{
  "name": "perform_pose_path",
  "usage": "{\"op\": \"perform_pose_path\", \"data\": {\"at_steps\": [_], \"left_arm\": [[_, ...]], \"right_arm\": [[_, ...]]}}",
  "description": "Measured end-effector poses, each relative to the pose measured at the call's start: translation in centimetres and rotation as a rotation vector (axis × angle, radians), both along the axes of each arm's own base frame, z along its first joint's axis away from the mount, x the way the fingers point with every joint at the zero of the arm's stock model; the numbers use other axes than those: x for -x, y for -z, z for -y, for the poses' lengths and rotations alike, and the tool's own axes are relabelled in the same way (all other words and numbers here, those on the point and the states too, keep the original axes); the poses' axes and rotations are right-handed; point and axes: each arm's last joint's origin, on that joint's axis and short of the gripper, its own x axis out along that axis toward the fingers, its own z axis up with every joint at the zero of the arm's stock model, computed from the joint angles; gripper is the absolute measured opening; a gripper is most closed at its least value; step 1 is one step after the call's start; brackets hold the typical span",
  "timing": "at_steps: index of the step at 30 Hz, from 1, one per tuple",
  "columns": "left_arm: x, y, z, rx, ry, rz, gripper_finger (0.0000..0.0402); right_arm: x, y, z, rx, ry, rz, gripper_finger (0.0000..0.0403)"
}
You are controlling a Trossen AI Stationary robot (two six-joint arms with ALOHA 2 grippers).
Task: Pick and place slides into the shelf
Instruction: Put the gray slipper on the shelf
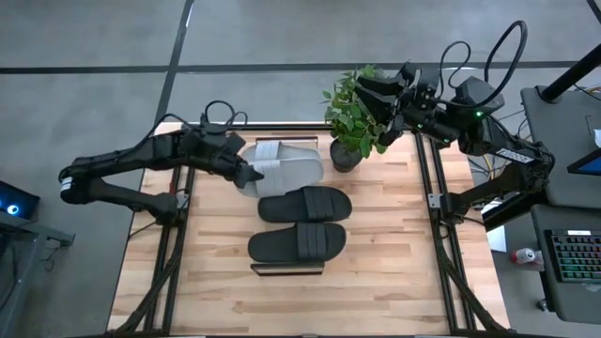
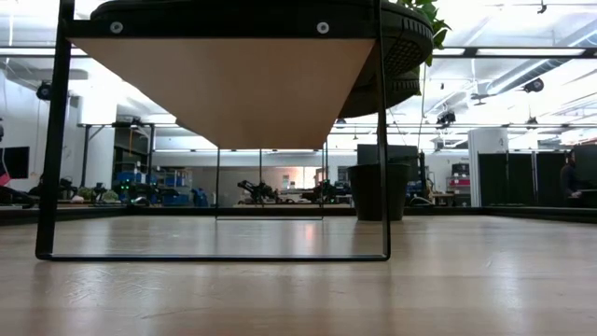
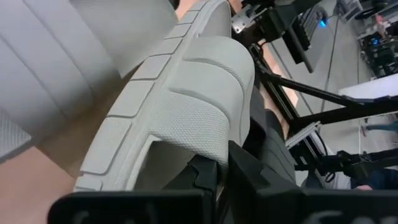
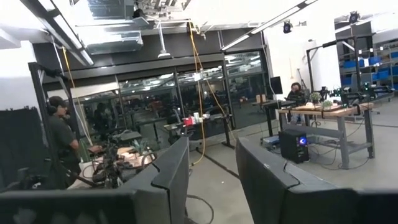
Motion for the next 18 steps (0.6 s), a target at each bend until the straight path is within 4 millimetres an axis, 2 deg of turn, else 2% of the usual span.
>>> {"op": "perform_pose_path", "data": {"at_steps": [5, 13, 18], "left_arm": [[-0.9, 0.3, -0.5, -0.016, 0.029, 0.009, 0.0000], [-0.5, 0.6, -1.1, -0.053, 0.050, -0.032, 0.0000], [-1.1, 1.2, -1.2, -0.064, 0.078, -0.058, 0.0000]], "right_arm": [[0.0, 0.0, 0.0, 0.000, 0.000, 0.000, 0.0125], [0.0, 0.0, 0.0, 0.000, 0.000, 0.000, 0.0128], [0.0, 0.0, 0.0, 0.000, 0.000, 0.000, 0.0121]]}}
